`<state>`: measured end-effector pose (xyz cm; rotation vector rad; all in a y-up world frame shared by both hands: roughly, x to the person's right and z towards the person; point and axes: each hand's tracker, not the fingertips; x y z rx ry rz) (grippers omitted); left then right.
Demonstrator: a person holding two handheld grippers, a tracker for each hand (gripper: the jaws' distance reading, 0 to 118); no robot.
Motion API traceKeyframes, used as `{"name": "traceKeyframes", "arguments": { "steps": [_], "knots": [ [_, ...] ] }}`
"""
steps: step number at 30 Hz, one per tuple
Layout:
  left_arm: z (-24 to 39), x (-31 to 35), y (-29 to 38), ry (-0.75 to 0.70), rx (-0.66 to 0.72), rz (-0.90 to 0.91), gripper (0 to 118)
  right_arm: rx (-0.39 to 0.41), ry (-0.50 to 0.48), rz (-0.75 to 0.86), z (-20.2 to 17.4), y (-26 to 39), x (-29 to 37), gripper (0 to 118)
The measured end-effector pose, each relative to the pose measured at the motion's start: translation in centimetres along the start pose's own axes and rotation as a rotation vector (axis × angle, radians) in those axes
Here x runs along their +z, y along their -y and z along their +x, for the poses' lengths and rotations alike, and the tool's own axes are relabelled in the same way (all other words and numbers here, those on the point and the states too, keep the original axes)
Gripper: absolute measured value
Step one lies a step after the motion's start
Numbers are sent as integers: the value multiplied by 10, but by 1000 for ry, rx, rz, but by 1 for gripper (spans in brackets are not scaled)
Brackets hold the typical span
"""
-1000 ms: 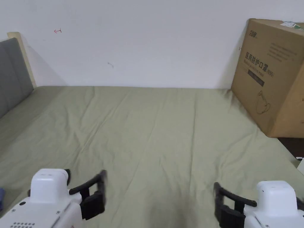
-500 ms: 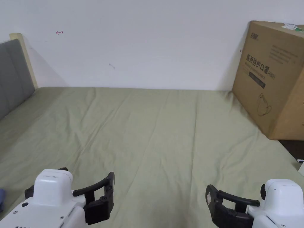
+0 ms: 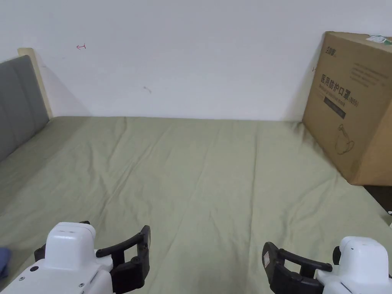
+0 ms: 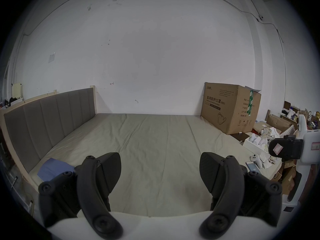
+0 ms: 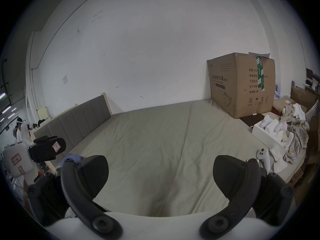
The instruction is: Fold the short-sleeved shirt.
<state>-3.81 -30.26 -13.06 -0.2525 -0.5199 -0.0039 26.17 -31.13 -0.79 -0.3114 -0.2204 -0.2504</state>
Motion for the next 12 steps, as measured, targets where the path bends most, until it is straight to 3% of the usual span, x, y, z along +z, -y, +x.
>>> {"name": "traceKeyframes", "arguments": {
  "steps": [7,12],
  "knots": [
    [1,0,0,-2,2,0,98,55,51,3,-4,1,1,118],
    [3,-1,0,-5,1,-8,98,35,16,18,-2,2,4,118]
  ]
}}
